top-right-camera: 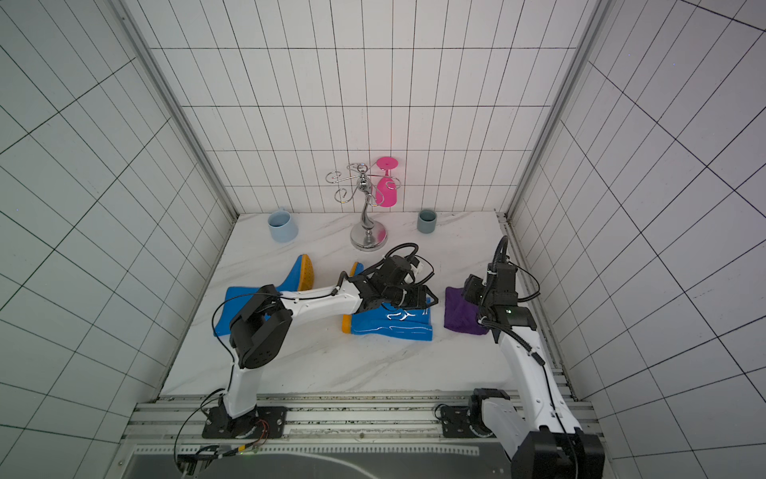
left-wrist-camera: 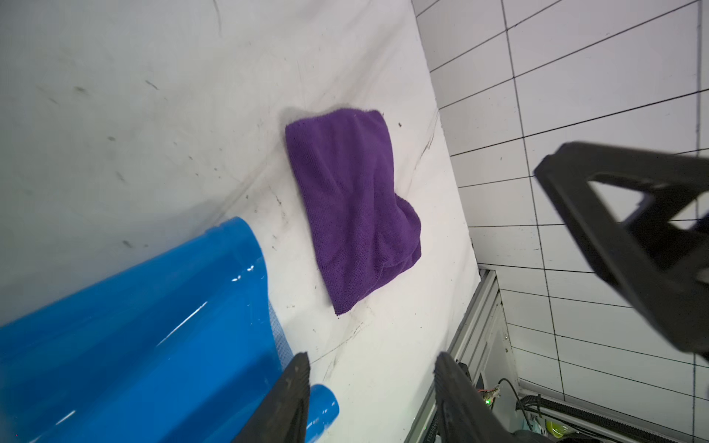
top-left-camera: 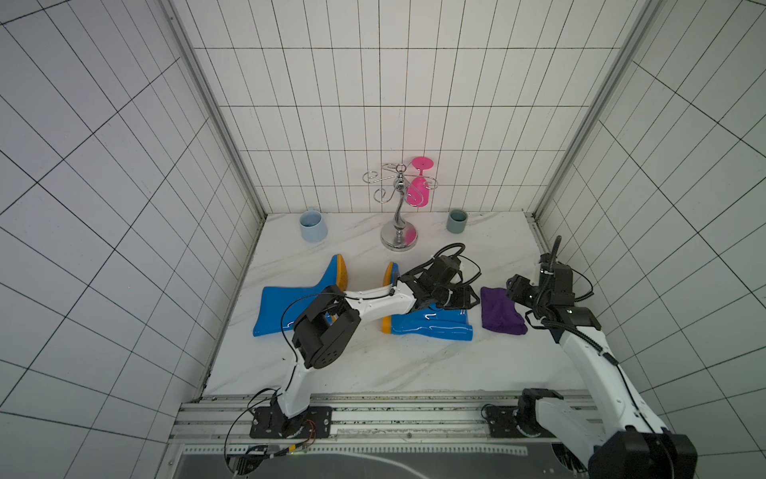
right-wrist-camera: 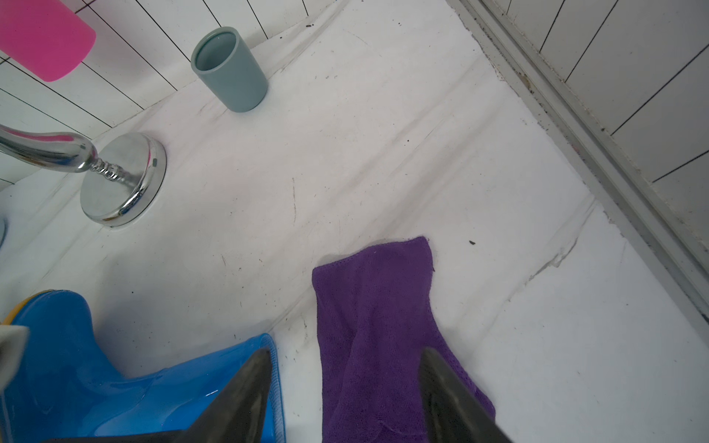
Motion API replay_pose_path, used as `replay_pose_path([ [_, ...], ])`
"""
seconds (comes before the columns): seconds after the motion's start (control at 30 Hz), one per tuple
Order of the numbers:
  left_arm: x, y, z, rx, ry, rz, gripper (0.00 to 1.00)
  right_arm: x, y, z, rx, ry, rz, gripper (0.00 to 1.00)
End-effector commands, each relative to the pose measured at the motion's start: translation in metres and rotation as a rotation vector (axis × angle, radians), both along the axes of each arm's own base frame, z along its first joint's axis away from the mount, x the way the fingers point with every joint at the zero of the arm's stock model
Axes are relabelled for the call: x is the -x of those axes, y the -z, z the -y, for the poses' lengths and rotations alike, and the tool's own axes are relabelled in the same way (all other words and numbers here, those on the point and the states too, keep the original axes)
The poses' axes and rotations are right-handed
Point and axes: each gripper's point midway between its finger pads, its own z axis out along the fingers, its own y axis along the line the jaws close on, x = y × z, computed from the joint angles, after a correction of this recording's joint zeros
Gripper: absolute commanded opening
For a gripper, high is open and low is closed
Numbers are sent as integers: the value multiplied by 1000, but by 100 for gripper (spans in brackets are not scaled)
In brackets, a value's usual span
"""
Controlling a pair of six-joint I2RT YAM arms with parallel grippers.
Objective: Wipe the rubber boots with a cloth
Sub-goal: Adjust the rubber boot at the center of the board, then pick up the cleaning item at the center of the board.
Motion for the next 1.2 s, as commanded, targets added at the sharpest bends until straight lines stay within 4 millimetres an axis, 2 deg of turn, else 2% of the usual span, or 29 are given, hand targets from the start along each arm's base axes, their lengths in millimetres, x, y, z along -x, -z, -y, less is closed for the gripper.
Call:
replay_pose_path([
  [0.0, -12, -48, -54, -22, -11, 112, 52, 6, 11, 6, 17, 13, -58, 63],
  [0.13, -22, -32, -140, -202, -76, 137, 52, 9, 18, 7, 19, 16, -87, 63],
  [0.23, -28, -18, -190, -258, -147, 137, 52, 13, 24, 8, 24, 21, -104, 62],
  [0.33, -27, -1, -221, -306, -183, 120, 51, 14, 25, 6, 16, 16, -117, 62],
  [0.4, -20, 14, -233, -342, -186, 109, 50, 14, 28, 5, 10, 11, -136, 62],
  [0.57, 0, 46, -245, -358, -186, 72, 48, 15, 39, 5, 4, 16, -182, 62],
  [0.77, 8, 65, -252, -364, -191, 55, 47, 15, 44, 5, 7, 19, -202, 62],
  [0.93, 6, 64, -248, -321, -194, 58, 47, 15, 45, 6, 11, 26, -204, 61],
  [1.03, 0, 58, -245, -295, -204, 75, 47, 15, 46, 6, 10, 24, -210, 61],
  [1.17, -8, 62, -240, -290, -200, 75, 47, 14, 46, 4, 8, 21, -211, 61],
])
